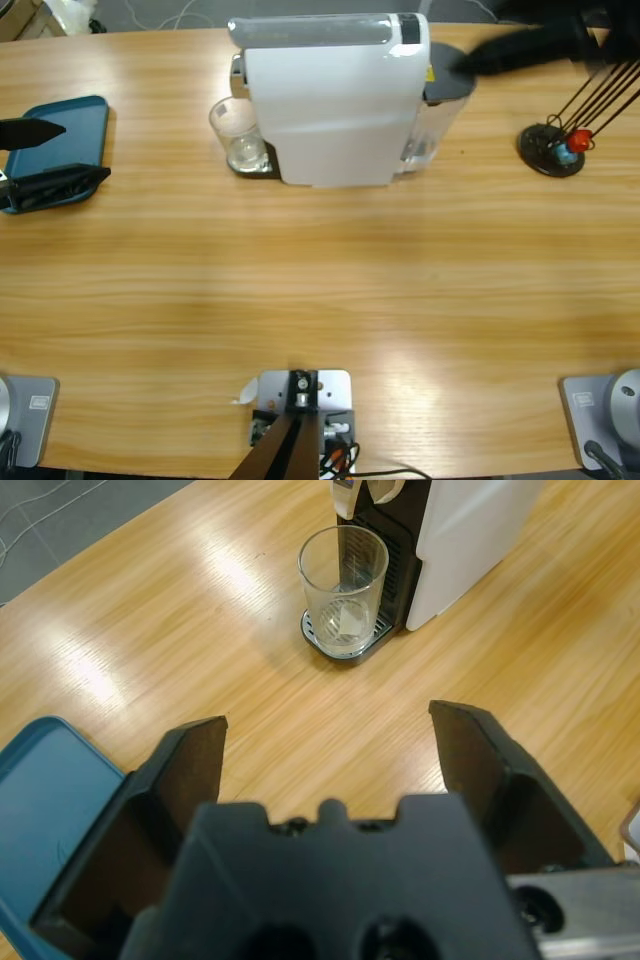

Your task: Pour coffee

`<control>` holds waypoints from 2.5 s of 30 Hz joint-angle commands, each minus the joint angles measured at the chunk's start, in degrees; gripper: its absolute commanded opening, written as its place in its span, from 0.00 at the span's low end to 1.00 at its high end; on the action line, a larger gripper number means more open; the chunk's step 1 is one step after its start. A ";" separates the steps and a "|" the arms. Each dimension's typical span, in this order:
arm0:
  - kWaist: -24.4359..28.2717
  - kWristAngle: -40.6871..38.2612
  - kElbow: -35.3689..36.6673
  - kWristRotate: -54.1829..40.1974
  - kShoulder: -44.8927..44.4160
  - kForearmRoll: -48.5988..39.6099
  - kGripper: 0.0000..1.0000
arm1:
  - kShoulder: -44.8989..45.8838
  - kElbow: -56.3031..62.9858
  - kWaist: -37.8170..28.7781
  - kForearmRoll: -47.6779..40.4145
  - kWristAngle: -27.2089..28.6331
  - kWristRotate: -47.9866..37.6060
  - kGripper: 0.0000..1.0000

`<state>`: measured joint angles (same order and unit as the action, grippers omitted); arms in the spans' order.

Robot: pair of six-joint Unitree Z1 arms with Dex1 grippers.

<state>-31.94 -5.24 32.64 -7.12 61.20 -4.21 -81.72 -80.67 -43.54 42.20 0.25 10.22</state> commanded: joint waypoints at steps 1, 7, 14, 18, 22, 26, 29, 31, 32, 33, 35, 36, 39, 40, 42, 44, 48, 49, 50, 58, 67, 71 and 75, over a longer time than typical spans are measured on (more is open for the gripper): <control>0.47 0.49 -1.41 -0.09 0.51 -0.36 0.88 | -16.84 -17.89 6.98 10.19 4.69 2.96 0.00; 0.47 0.49 -0.67 -0.09 2.92 -0.36 0.88 | -23.96 -27.57 8.40 17.29 5.38 3.14 0.00; 0.47 0.49 -0.21 0.00 4.03 -0.36 0.88 | -26.92 -29.05 4.60 20.89 5.76 3.05 0.00; 0.47 0.40 -0.12 0.00 4.36 -0.36 0.88 | -28.32 -31.35 3.95 22.56 5.90 3.05 0.00; 0.47 0.40 -0.12 0.00 4.52 -0.36 0.89 | -29.69 -35.20 3.64 25.07 6.80 3.22 0.00; 0.47 0.40 -0.12 0.00 4.61 -0.38 0.89 | -30.61 -37.05 3.42 26.09 7.03 3.49 0.00; 0.47 0.40 -0.12 0.00 4.54 -0.57 0.88 | -31.21 -36.47 3.20 26.01 6.92 3.47 0.00; 0.47 0.40 -0.12 0.00 4.52 -0.70 0.89 | -31.45 -36.31 3.20 26.01 6.87 3.40 0.00; 0.47 0.40 -0.12 0.00 4.45 -0.71 0.89 | -31.49 -36.31 3.20 26.01 6.91 3.43 0.00; 0.47 0.40 -0.12 0.00 4.45 -0.77 0.88 | -31.47 -36.34 3.20 26.01 6.99 3.43 0.00; 0.47 0.40 -0.12 0.00 4.45 -0.80 0.89 | -31.40 -36.40 3.20 26.01 7.29 3.50 0.00; 0.47 0.40 -0.12 0.00 4.45 -0.80 0.89 | -31.40 -36.40 3.20 26.01 7.40 3.61 0.00; 0.47 0.40 -0.12 0.00 4.54 -0.80 0.89 | -31.49 -36.45 3.20 26.01 7.68 3.84 0.00; 0.47 0.40 -0.12 0.00 4.54 -0.80 0.89 | -31.49 -36.41 3.20 26.01 7.75 3.84 0.00; 0.47 0.40 -0.12 0.00 4.47 -0.80 0.89 | -31.49 -36.33 3.20 26.01 7.91 3.84 0.00; 0.47 0.40 -0.12 0.00 4.54 -0.80 0.89 | -31.49 -36.24 3.20 26.01 7.87 3.84 0.00; 0.47 0.40 -0.12 0.00 4.45 -0.89 0.88 | -31.66 -35.83 3.20 25.92 7.75 3.84 0.00; 0.47 0.40 -0.12 0.00 4.45 -0.89 0.89 | -31.66 -35.71 3.20 25.92 7.75 3.84 0.00; 0.47 0.40 -0.12 0.00 4.45 -0.89 0.89 | -31.61 -35.40 3.20 25.83 7.66 3.84 0.00; 0.47 0.40 -0.12 0.00 4.45 -0.89 0.89 | -31.49 -33.81 3.20 25.30 7.57 3.72 0.00; 0.47 0.40 -0.12 0.00 4.45 -0.98 0.89 | -31.08 -31.48 3.20 23.72 7.43 3.57 0.00; 0.47 0.42 -0.12 0.00 4.45 -0.98 0.89 | -30.91 -31.19 3.11 23.72 7.43 3.49 0.00; 0.47 0.40 -0.12 0.00 4.36 -1.07 0.89 | -29.99 -28.79 3.11 22.46 7.49 3.29 0.00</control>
<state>-31.90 -5.20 32.76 -7.12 64.24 -4.42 -110.34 -114.92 -39.69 66.09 7.09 13.45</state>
